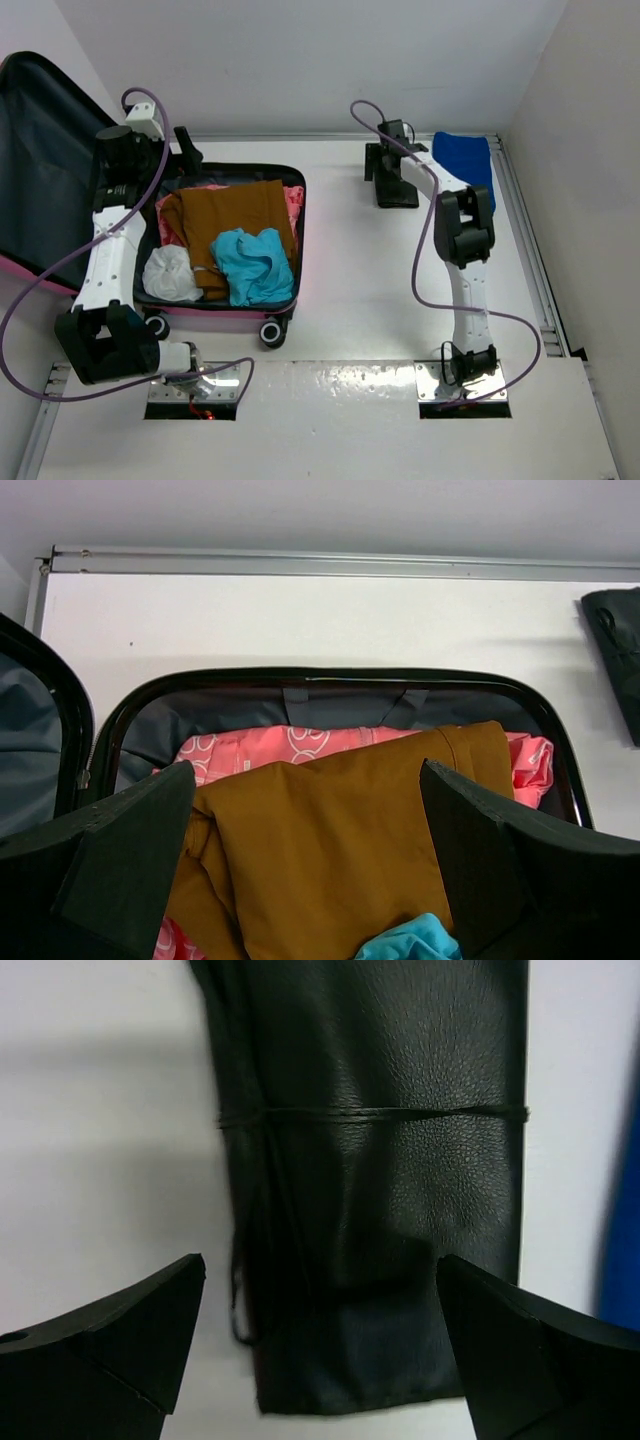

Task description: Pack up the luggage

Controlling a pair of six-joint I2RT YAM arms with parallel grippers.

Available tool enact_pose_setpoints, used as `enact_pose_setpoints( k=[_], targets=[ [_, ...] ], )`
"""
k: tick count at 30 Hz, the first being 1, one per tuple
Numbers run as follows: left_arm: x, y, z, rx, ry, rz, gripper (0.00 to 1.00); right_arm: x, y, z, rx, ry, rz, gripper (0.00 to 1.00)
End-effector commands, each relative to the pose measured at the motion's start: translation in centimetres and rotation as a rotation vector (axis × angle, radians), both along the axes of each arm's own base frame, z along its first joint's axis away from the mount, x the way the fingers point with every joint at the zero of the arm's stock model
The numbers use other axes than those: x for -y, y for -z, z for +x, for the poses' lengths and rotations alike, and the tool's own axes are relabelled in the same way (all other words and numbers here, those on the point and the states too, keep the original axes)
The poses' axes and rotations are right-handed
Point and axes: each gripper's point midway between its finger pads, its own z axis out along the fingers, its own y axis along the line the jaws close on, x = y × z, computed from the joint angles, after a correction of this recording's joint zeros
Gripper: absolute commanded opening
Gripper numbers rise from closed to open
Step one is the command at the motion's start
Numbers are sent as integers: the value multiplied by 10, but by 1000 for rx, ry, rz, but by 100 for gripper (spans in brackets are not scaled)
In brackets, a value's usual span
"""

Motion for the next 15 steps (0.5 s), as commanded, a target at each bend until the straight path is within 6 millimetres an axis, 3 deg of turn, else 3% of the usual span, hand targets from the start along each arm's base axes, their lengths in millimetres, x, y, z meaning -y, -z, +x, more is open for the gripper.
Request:
enact_pose_setpoints(
  k=[1,6,9,10,13,15],
  targets=[
    [0,-24,4,54,-20,5,99,11,-37,33,127,73,49,97],
    [-7,-18,1,42,-44,19,99,7,-5,33,73,34,37,97],
    [-7,-18,1,42,-44,19,99,6,23,21,-7,7,26,89],
    [-7,-18,1,42,-44,19,99,4,28,18,-20,-6,25,80],
    [-9,-20,0,43,-51,30,99,0,47,6,-89,-34,29,66],
    [-10,-16,2,34,-51,29,99,-3,54,0,-120,-46,21,66]
  ],
)
